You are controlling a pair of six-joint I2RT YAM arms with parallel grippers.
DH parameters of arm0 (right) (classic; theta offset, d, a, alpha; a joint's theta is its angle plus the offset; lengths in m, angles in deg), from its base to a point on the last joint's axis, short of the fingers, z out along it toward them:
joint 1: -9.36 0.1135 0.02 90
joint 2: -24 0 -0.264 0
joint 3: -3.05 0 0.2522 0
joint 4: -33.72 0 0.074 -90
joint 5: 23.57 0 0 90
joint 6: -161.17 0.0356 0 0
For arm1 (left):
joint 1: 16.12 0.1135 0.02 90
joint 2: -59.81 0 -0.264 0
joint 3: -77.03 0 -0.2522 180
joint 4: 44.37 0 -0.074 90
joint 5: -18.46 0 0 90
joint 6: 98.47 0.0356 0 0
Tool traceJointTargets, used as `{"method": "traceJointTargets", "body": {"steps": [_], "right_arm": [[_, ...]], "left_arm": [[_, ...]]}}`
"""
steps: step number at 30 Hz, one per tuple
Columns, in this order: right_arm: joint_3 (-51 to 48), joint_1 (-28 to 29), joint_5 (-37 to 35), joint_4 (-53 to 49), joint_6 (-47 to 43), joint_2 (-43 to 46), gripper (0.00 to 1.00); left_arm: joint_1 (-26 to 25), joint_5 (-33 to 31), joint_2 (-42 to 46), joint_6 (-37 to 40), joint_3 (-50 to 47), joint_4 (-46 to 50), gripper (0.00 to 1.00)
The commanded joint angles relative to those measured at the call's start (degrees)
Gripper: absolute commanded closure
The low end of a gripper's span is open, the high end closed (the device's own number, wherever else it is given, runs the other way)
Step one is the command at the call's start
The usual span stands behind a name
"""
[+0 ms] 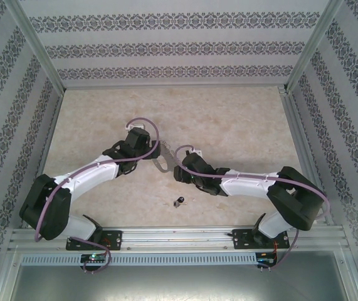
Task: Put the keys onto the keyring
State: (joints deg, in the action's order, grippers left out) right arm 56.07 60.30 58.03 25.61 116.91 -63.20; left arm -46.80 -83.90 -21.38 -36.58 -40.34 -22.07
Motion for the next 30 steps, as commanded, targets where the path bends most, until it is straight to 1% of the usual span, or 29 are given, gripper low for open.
{"method": "traceJointTargets", "body": {"steps": [1,4,13,20,30], "right_arm": [[2.3,0.96,-2.45,-0.81,1.47,-1.41,0.45],[3.62,1.18,-2.99,-1.29,1.92,-2.55,0.45],[6.74,1.18,-5.4,-3.55,2.77,-4.08,0.53],[6.91,1.14,-6.69,-3.79,4.22,-4.08,0.62],[7.87,1.36,-3.41,-1.93,6.46,-8.11,0.65]], "left_arm": [[0.13,0.64,-0.99,2.01,2.8,1.63,0.0],[0.31,1.07,-1.29,2.84,3.6,1.98,0.0],[1.66,1.63,-1.03,2.78,3.65,1.67,0.0],[1.93,1.97,0.04,2.75,3.07,0.93,0.0],[2.38,2.94,0.99,2.72,2.91,-0.01,0.0]]}}
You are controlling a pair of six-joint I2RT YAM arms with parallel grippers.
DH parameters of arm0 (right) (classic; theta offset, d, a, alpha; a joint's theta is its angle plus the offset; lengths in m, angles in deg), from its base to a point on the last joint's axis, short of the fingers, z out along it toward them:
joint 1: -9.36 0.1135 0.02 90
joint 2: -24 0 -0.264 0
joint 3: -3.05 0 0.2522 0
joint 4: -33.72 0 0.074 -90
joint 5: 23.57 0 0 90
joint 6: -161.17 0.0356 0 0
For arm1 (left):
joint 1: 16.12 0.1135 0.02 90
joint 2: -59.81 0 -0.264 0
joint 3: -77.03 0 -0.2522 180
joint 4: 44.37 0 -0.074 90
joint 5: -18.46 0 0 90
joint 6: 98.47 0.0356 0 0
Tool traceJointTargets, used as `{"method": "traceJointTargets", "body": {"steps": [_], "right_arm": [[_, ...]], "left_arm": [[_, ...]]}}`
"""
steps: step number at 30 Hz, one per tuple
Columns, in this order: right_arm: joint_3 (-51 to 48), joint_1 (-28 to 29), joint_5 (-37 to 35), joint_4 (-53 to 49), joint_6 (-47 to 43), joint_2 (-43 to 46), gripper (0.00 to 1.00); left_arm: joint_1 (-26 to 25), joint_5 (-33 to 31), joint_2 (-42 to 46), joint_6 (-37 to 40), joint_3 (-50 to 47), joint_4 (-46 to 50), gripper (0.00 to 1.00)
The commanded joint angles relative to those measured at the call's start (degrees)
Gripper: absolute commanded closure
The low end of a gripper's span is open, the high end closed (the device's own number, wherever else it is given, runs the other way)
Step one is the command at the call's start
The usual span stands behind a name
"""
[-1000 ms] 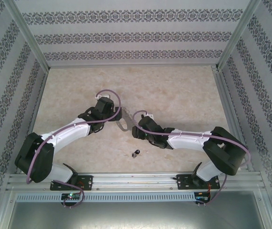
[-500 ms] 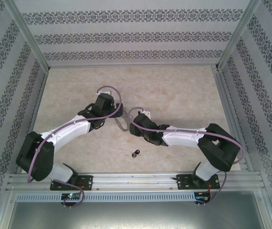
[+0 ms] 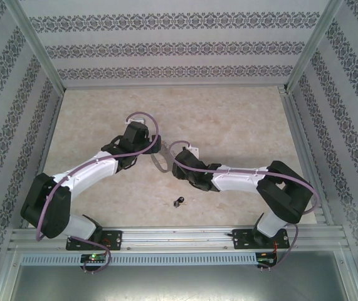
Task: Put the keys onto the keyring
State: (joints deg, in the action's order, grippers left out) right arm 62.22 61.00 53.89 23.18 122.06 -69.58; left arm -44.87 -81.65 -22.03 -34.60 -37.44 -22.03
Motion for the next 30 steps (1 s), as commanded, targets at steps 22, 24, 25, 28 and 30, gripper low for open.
{"method": "traceJointTargets", "body": {"steps": [22,24,25,28,30], "right_arm": [[3.81,1.36,0.85,1.18,-2.35,-2.9,0.71],[5.12,1.36,0.76,0.44,-3.17,-3.67,0.71],[5.72,1.31,0.67,-0.01,-3.36,-4.21,0.71],[6.9,1.21,0.76,-0.32,-3.78,-5.5,0.71],[7.23,1.19,0.39,-0.76,-4.12,-5.91,0.71]], "left_arm": [[0.61,3.32,0.01,0.38,0.97,-0.66,0.0],[0.58,3.19,0.07,0.28,1.04,-0.64,0.0],[0.61,3.03,0.15,0.28,0.97,-0.5,0.0],[0.61,2.81,0.45,0.16,1.06,-0.45,0.0],[0.65,2.8,0.63,0.06,1.04,-0.41,0.0]]}}
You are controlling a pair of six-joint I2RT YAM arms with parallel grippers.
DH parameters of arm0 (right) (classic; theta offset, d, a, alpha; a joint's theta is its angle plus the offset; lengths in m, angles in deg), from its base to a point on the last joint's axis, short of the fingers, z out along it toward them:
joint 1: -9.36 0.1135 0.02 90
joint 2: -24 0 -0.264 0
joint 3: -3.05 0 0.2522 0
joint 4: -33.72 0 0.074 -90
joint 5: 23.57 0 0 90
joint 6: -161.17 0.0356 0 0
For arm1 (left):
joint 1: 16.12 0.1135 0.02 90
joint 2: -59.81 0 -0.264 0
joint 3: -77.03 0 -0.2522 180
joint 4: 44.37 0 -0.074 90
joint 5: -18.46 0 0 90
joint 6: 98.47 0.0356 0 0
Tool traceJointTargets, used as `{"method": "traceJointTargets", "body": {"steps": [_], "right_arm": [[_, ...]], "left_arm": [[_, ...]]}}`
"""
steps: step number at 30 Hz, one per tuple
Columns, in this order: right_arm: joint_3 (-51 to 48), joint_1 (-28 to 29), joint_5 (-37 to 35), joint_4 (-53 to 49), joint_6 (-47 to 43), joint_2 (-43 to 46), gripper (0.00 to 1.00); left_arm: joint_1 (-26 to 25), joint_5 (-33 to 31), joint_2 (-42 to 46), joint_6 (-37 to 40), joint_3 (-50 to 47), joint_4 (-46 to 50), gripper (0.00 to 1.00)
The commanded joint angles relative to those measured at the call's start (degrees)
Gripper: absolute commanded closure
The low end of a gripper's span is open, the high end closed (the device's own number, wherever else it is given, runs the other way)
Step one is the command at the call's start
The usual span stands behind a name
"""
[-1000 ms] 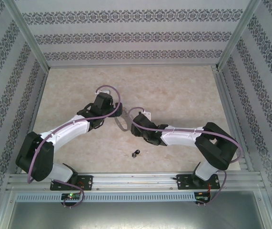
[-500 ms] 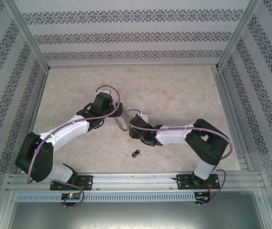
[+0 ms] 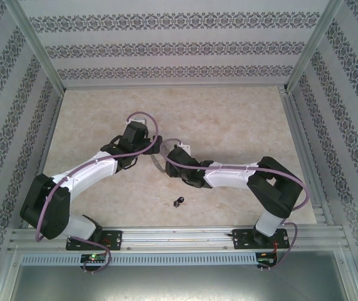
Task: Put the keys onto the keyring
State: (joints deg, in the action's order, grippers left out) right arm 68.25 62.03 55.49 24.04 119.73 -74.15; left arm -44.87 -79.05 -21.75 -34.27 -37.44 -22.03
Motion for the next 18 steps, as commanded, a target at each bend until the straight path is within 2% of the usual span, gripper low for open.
{"method": "traceJointTargets", "body": {"steps": [1,18], "right_arm": [[1.13,0.12,-1.49,-1.62,-1.88,-1.35,0.71],[-1.41,-1.31,-1.98,-1.08,-0.97,-2.57,0.71]], "left_arm": [[0.66,0.21,0.37,-0.26,1.02,-0.25,0.0],[0.67,0.0,0.71,0.08,1.14,0.29,0.0]]}}
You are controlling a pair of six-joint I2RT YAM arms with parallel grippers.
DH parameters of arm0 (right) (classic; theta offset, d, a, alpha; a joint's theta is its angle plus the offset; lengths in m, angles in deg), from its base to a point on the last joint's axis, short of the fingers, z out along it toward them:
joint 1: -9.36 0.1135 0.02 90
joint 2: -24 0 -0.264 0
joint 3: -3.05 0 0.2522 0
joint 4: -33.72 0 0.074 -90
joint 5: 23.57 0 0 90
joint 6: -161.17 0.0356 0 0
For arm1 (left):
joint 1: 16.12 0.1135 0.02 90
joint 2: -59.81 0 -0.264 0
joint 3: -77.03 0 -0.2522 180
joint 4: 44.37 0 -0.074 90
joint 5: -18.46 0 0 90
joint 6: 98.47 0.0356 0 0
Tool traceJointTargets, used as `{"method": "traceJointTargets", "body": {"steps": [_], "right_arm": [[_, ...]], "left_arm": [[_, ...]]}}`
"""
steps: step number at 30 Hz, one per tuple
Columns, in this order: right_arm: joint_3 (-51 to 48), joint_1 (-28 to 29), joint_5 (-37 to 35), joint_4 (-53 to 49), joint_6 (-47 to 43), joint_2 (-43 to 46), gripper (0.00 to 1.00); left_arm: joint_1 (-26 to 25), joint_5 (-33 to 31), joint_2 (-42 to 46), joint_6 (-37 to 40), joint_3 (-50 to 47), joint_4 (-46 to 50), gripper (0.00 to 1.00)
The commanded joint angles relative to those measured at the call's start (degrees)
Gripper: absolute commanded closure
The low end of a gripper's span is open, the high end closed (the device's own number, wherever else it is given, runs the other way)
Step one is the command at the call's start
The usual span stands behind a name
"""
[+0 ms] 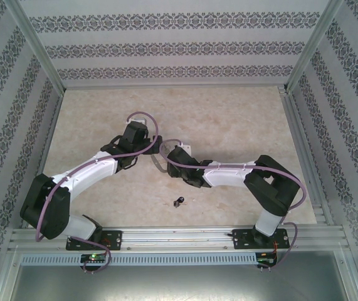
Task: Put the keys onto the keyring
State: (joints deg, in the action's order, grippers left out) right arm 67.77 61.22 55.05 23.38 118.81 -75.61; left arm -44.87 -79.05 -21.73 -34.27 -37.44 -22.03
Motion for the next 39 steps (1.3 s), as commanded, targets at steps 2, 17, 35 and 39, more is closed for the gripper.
{"method": "traceJointTargets", "body": {"steps": [2,17,35,39], "right_arm": [[-0.94,-0.53,-1.24,-0.26,-0.17,-1.37,0.71],[-0.68,-0.79,-0.52,-0.17,0.22,-3.22,0.72],[0.16,-1.03,-2.29,-3.07,2.25,-3.19,0.84],[-0.56,-1.14,-2.34,-3.24,1.76,-1.77,0.87]], "left_arm": [[0.67,0.21,0.51,0.05,1.22,0.06,0.0],[0.63,0.34,0.38,0.17,1.41,-0.09,0.0],[0.71,0.99,0.21,-0.31,0.71,-1.24,0.0],[0.7,1.27,-0.07,-0.33,0.88,-1.37,0.0]]}}
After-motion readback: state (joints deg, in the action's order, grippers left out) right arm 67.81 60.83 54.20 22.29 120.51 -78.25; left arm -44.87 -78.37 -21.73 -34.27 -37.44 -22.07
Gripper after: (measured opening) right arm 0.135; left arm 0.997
